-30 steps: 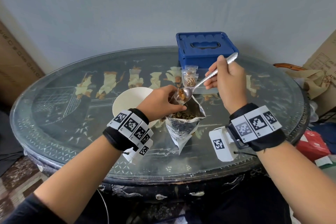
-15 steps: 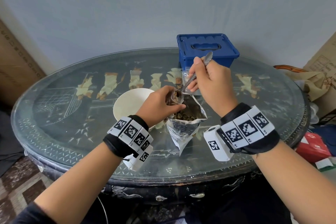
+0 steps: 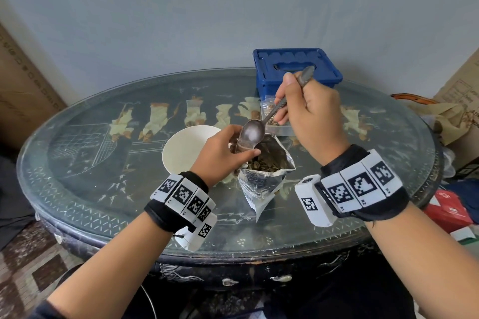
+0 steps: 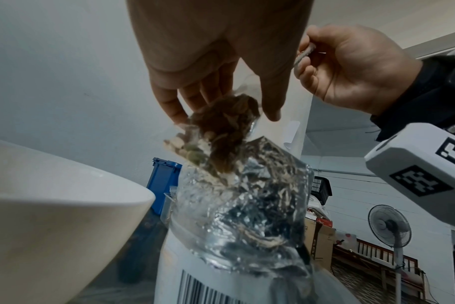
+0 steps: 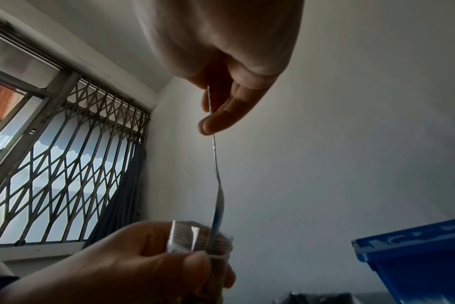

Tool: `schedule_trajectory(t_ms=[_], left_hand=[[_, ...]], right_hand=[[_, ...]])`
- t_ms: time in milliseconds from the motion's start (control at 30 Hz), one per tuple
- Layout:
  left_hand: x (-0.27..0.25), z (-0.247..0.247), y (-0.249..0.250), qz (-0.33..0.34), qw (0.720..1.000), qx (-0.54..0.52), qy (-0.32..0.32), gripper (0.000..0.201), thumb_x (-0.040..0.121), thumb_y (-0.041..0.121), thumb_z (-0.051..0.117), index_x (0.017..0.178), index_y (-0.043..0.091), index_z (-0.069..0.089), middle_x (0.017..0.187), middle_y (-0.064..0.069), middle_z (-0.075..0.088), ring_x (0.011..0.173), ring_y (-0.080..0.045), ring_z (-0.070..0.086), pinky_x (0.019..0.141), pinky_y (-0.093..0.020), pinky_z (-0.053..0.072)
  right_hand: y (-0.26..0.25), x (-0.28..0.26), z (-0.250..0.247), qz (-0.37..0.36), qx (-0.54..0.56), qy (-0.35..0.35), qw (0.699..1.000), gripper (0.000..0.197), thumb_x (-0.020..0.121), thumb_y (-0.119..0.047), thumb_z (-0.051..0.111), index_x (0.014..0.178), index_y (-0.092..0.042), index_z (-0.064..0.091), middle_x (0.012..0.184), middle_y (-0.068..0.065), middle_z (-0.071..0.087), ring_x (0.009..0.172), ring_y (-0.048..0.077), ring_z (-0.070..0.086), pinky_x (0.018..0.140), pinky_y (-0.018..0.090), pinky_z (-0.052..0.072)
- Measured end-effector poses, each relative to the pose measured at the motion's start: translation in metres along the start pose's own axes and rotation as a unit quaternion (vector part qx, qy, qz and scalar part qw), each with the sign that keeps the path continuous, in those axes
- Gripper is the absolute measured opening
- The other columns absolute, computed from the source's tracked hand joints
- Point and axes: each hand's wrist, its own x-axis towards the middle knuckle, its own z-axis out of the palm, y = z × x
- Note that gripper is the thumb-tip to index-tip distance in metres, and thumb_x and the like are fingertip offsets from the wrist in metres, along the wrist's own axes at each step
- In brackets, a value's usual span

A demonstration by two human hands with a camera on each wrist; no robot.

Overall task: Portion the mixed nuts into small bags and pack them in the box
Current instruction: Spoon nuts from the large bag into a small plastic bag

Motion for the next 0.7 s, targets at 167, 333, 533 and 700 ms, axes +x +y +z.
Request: schedule_trajectory(t_ms=[167,333,533,700], left_hand=[[-0.003,0.001,-0.003,-0.004,1.0,-0.013,0.002,0.044,0.075,0.028,0.075,0.111,0.01,0.057,0.097,0.0,0.065,0.088,-0.014,0.061,0.073,-0.022,0.05],[-0.008,0.0,-0.005,-0.007,1.0,-0.007,0.014,0.038,0.076,0.024,0.075,0.107,0.012,0.057,0.09,0.009,0.06,0.079,0.0,0.056,0.065,-0.003,0.038],[-0.017,0.0,-0.017,-0.011,0.999,0.004,0.031,0.032,0.076,0.022,0.074,0.102,0.012,0.06,0.087,0.008,0.06,0.077,-0.003,0.054,0.065,-0.002,0.037],[-0.02,0.002,-0.018,-0.023,0.999,-0.001,0.035,0.031,0.077,0.021,0.074,0.104,0.012,0.059,0.089,0.008,0.059,0.078,0.005,0.053,0.066,0.0,0.037]], right_hand=[[0.004,-0.006,0.005,-0.006,0.004,-0.009,1.0,0.041,0.095,-0.032,0.036,0.074,-0.006,0.059,0.059,0.001,0.059,0.049,0.008,0.062,0.047,0.031,0.052],[0.008,-0.005,-0.002,0.044,0.027,0.021,0.998,0.034,0.098,-0.026,0.037,0.076,-0.009,0.057,0.064,0.001,0.061,0.051,0.01,0.063,0.048,0.029,0.053],[0.027,-0.014,-0.017,0.085,-0.004,0.067,0.994,0.033,0.1,-0.024,0.036,0.072,-0.02,0.053,0.062,-0.006,0.058,0.05,0.009,0.061,0.051,0.024,0.051],[0.046,-0.036,-0.004,0.092,-0.089,-0.044,0.991,0.032,0.099,-0.023,0.041,0.08,-0.007,0.061,0.063,0.004,0.063,0.06,0.015,0.064,0.064,0.022,0.052]])
